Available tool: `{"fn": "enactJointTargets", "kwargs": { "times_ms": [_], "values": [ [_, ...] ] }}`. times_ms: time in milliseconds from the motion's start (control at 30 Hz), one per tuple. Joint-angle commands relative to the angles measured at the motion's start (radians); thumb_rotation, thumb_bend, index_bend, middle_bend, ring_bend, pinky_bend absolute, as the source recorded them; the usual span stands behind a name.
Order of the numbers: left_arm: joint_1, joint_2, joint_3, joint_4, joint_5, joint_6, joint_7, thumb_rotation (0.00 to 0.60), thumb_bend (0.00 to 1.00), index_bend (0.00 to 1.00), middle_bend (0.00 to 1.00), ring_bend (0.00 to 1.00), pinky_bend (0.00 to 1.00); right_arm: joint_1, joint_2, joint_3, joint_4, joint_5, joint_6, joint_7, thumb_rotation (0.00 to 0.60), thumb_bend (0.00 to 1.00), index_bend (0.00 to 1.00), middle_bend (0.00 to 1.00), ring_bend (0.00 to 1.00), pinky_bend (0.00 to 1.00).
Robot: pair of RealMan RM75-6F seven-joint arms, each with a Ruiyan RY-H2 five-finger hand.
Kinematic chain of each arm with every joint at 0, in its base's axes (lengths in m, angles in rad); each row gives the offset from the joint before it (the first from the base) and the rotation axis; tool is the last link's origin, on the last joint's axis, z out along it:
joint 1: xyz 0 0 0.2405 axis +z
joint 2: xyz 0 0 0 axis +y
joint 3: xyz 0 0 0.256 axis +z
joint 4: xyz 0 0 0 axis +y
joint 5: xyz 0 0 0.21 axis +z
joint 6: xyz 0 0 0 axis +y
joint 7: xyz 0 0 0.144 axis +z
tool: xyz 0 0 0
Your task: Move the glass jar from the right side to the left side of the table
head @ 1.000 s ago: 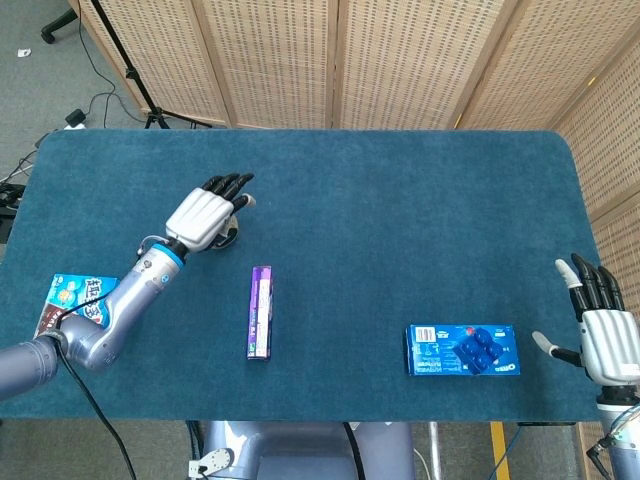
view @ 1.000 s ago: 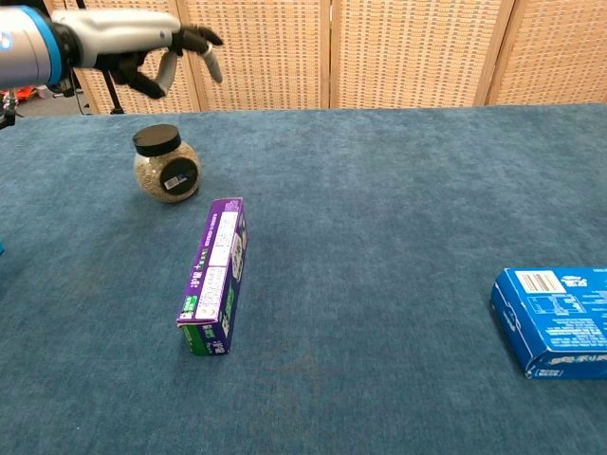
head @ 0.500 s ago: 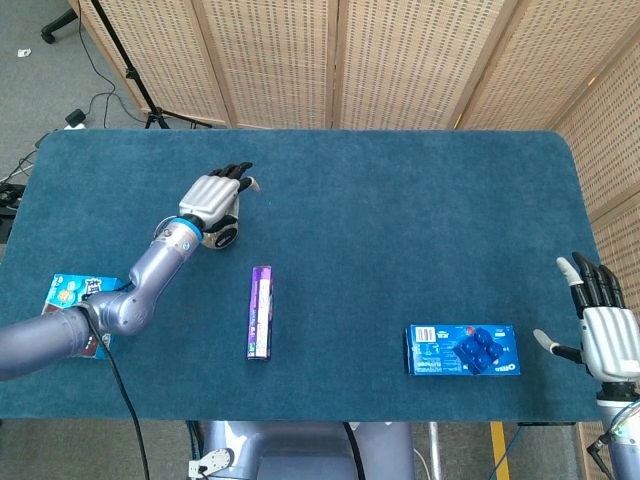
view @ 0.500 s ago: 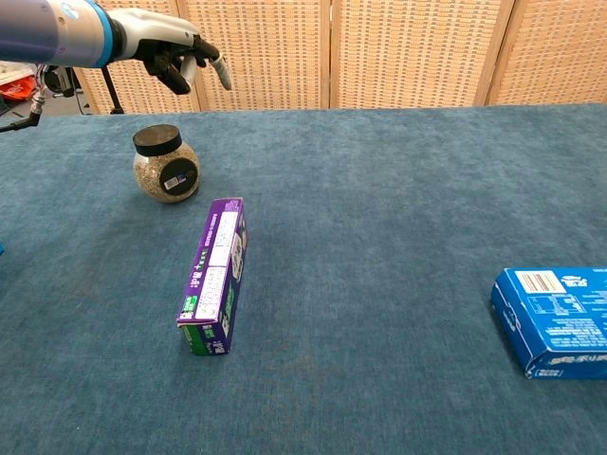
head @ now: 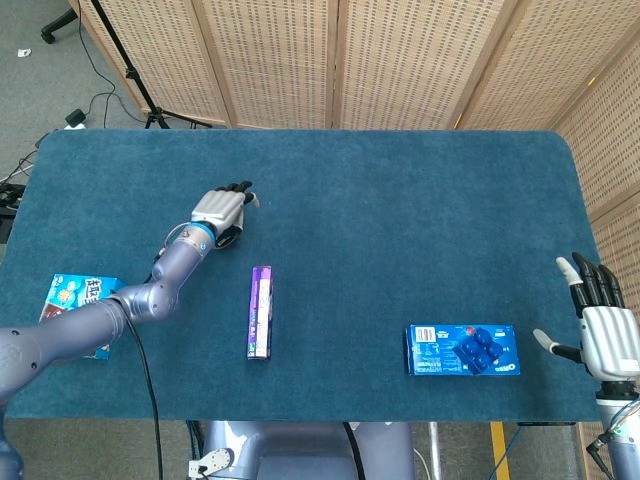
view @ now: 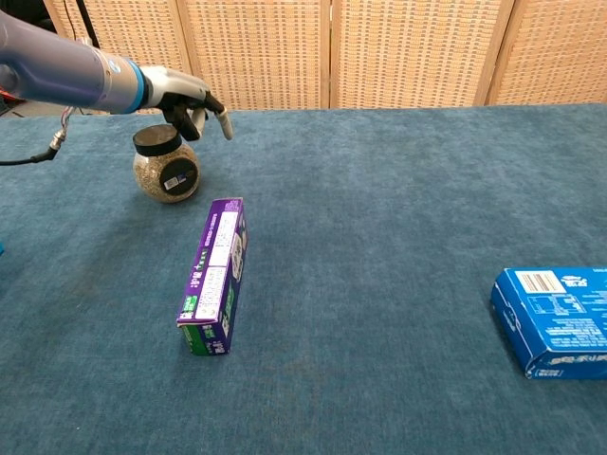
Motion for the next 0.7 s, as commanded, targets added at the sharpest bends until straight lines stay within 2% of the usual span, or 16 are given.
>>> {"fn": "enactJointTargets", "kwargs": {
  "times_ms": [33,300,700],
  "values": [
    [-0.005,-0.013,0.011,0.02,-0.011,-0.025,-0.017,0.6,1.0,0.28,0.08,0.08,0.15,0.0,-0.001,0.0,0.001,0.001,0.0,-0.001,0.6,0.0,0.0,0.0,0.0,0.0],
    [-0.013,0.021,0.045,0.006,-0.042,-0.074,-0.05,0.6,1.0,0.28,0.11,0.11,0.23,0.003,-0.003,0.002,0.004,0.007,-0.007,0.0,0.6,0.0,0.0,0.0,0.0,0.0],
    [-0.046,0.081,0.158,-0.043,-0.046,-0.137,-0.096,0.6,1.0,0.29,0.13,0.12,0.26,0.002,-0.005,0.005,0.004,0.009,-0.003,-0.004,0.6,0.0,0.0,0.0,0.0,0.0]
  ]
}}
